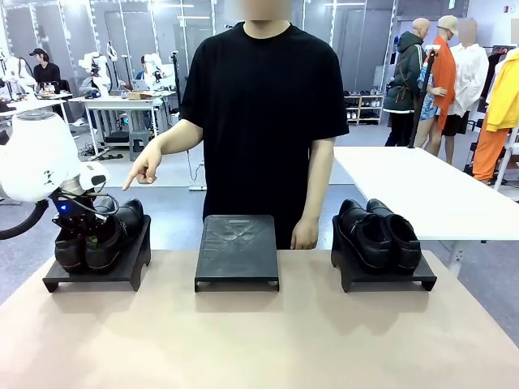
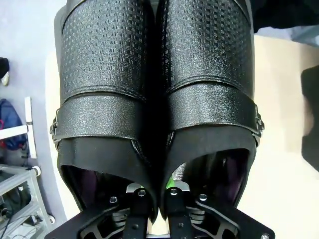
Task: Place the shoes on the stand as instructed by the person.
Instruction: Pick up another pair of Shoes and place it on the Shoes Stand indicated by the person.
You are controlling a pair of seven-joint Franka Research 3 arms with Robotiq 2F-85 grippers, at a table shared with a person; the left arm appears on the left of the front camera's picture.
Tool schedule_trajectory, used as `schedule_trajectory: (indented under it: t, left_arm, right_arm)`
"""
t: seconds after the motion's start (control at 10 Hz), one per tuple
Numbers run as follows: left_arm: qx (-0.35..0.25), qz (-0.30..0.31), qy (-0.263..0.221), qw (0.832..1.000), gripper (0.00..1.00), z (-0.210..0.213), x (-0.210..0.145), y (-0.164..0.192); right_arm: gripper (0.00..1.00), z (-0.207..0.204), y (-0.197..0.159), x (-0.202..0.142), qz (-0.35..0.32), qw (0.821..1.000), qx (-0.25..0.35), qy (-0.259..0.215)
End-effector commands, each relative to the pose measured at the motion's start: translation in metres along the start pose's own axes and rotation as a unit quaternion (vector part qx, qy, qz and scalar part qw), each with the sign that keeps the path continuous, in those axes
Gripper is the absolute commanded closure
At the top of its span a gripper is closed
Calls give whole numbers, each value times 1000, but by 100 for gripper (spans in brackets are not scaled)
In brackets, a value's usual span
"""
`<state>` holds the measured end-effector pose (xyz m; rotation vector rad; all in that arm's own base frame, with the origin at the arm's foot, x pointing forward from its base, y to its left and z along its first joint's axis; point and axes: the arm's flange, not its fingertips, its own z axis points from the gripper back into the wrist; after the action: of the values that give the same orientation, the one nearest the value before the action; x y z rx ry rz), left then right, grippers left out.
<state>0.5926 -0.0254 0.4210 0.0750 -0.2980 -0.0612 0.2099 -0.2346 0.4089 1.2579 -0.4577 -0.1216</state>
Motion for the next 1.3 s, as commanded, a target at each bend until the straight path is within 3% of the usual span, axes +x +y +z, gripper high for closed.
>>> schedule_trajectory:
  t: [0.0,0.2,0.5,0.6,0.7,0.8,0.9,1.2]
  left_arm:
    - [-1,3,-31,1000,91,-1,11,-1]
    - [-1,6,-36,999,77,-8,12,0]
    - [0,0,-30,1000,44,-8,5,-1]
    - [3,4,-31,1000,40,-6,1,1]
    - [6,13,-30,999,27,-1,-3,4]
    - [0,21,-31,999,22,4,-8,5]
    - [6,22,-25,999,9,9,-15,5]
    - [-39,14,-13,999,0,40,-36,7]
  right_arm:
    - [7,1,1,1,11,1000,6,-6]
    - [7,1,1,1,11,1000,6,-6]
    - [7,1,1,1,11,1000,6,-6]
    - [7,1,1,1,11,1000,6,-6]
    - [7,1,1,1,11,1000,6,-6]
    - [7,1,1,1,11,1000,6,-6]
    - [7,1,1,1,11,1000,6,-6]
    - [7,1,1,1,11,1000,6,-6]
